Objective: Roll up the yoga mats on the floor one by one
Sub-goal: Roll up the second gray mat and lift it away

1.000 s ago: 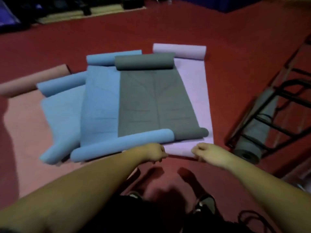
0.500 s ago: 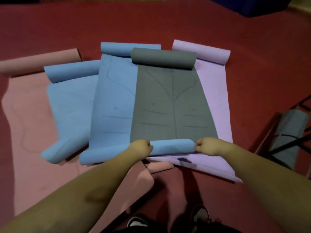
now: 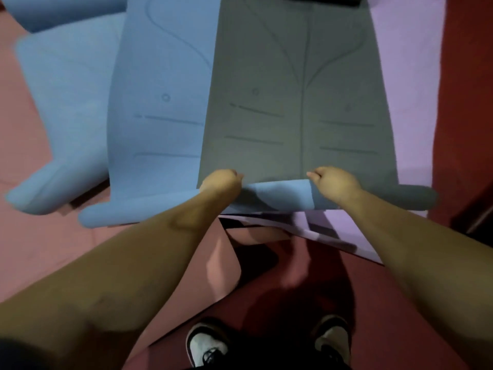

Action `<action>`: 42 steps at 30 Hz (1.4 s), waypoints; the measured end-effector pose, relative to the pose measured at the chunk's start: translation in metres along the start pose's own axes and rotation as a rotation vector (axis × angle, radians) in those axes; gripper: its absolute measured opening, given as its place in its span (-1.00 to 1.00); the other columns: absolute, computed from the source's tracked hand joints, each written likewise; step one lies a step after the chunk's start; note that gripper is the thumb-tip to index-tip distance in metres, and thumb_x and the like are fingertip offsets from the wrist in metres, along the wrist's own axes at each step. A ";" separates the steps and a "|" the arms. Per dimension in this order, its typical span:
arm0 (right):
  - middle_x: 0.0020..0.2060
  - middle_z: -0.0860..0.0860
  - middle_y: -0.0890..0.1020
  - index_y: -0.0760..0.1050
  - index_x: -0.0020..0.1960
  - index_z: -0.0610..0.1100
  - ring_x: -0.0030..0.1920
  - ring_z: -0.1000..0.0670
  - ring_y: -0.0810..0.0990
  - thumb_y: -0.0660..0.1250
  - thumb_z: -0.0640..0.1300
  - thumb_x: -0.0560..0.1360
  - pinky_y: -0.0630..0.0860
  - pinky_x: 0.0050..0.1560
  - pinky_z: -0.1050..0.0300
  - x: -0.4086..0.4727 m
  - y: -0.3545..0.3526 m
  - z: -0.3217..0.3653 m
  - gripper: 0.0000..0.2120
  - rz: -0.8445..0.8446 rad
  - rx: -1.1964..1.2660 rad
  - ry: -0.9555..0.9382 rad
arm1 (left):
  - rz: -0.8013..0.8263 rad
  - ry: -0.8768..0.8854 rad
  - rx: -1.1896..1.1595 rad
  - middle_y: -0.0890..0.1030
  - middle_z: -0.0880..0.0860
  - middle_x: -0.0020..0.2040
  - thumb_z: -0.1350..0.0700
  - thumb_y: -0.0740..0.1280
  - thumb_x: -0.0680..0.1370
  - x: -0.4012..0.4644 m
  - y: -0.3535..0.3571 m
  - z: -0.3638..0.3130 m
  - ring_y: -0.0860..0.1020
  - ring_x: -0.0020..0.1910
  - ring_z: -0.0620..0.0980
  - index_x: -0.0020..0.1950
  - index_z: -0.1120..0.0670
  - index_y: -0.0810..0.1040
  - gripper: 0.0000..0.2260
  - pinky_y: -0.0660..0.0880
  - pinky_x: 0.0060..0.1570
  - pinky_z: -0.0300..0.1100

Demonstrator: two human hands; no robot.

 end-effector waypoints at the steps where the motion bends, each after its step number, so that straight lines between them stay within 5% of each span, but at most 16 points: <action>1: 0.27 -0.09 0.57 0.52 0.31 -0.06 0.26 -0.17 0.51 0.13 0.11 0.65 0.43 0.23 0.02 0.000 0.009 -0.002 -0.62 0.077 -0.010 -0.001 | 0.026 0.017 0.034 0.54 0.23 0.29 -0.03 0.12 0.68 0.000 0.007 0.003 0.50 0.25 0.23 0.29 0.15 0.53 -0.64 0.41 0.19 -0.04; 5: 0.17 -0.02 0.62 0.57 0.27 -0.03 0.15 -0.05 0.55 0.27 0.13 0.59 0.41 0.14 0.17 -0.031 0.049 -0.011 -0.65 0.414 -0.031 -0.081 | 0.234 0.163 0.128 0.60 0.12 0.21 -0.16 0.27 0.59 -0.025 0.044 0.010 0.54 0.16 0.12 0.23 0.04 0.61 -0.64 0.43 0.10 -0.12; 8: 0.24 0.01 0.59 0.49 0.36 0.00 0.22 -0.03 0.54 0.36 0.10 0.54 0.39 0.21 0.18 -0.052 0.064 -0.021 -0.57 0.492 -0.053 -0.096 | 0.302 0.242 0.097 0.62 0.05 0.19 -0.19 0.34 0.55 -0.044 0.064 0.016 0.55 0.14 0.06 0.23 -0.02 0.60 -0.64 0.43 0.06 -0.16; 11: 0.24 0.02 0.60 0.51 0.33 0.08 0.23 -0.06 0.54 0.29 0.07 0.58 0.38 0.17 0.13 -0.054 0.064 -0.027 -0.67 0.324 -0.199 -0.103 | 0.141 0.228 0.232 0.56 -0.03 0.25 -0.12 0.28 0.58 -0.050 0.066 0.015 0.45 0.25 0.09 0.27 -0.09 0.53 -0.71 0.33 0.14 -0.05; 16: 0.16 -0.03 0.60 0.56 0.20 -0.01 0.21 -0.08 0.54 0.16 0.02 0.65 0.27 0.17 0.06 -0.062 0.009 -0.017 -0.74 -0.112 -0.267 -0.141 | -0.177 0.193 0.344 0.62 0.01 0.08 0.16 0.22 0.56 -0.067 0.021 -0.004 0.48 0.14 0.10 0.05 -0.02 0.56 -0.83 0.20 -0.03 -0.05; 21: -0.05 -0.05 0.64 0.61 0.01 -0.06 0.06 -0.14 0.58 0.24 -0.04 0.60 0.30 0.08 0.02 -0.106 -0.079 0.000 -0.82 -0.428 -0.230 -0.203 | -0.347 0.268 0.316 0.56 0.07 0.12 0.30 0.18 0.50 -0.107 -0.056 -0.030 0.46 0.18 0.13 0.12 0.05 0.52 -0.72 0.33 0.11 -0.03; 25: -0.20 -0.08 0.66 0.66 -0.08 -0.08 -0.11 -0.18 0.62 0.41 -0.13 0.50 0.39 0.05 -0.04 -0.161 -0.146 0.006 -0.94 -0.660 -0.161 -0.236 | -0.498 0.389 0.253 0.54 0.12 0.07 0.34 0.21 0.48 -0.160 -0.103 -0.051 0.47 0.13 0.18 0.10 0.12 0.53 -0.74 0.30 -0.07 -0.05; 31: -0.06 -0.04 0.70 0.67 0.08 -0.04 0.00 -0.18 0.62 0.40 -0.10 0.52 0.39 0.06 -0.03 -0.280 -0.206 0.012 -0.84 -0.750 -0.136 -0.285 | -0.748 0.535 0.278 0.51 0.14 -0.26 0.43 0.38 0.25 -0.294 -0.181 -0.070 0.51 -0.22 0.20 -0.20 0.14 0.52 -0.75 0.20 -0.31 -0.13; 37: -0.07 -0.01 0.70 0.68 0.05 -0.03 -0.07 -0.18 0.64 0.40 -0.07 0.51 0.48 -0.08 -0.03 -0.399 -0.206 0.043 -0.85 -0.818 -0.135 -0.382 | -0.869 0.529 0.358 0.48 0.08 -0.28 0.43 0.43 0.28 -0.415 -0.213 -0.040 0.48 -0.27 0.16 -0.22 0.12 0.54 -0.76 0.18 -0.36 -0.14; 42: 0.01 0.00 0.68 0.66 0.13 -0.01 0.04 -0.16 0.63 0.30 0.00 0.56 0.48 0.01 -0.02 -0.458 -0.174 0.055 -0.77 -0.696 -0.161 -0.430 | -0.859 0.578 0.410 0.49 0.05 -0.32 0.42 0.45 0.23 -0.486 -0.189 -0.017 0.49 -0.32 0.13 -0.24 0.11 0.54 -0.74 0.17 -0.40 -0.16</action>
Point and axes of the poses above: each hand's wrist, its own x-axis towards the middle knuckle, its own y-axis out of the palm, z = x × y, the point moved 9 cm from there along x, towards the middle knuckle
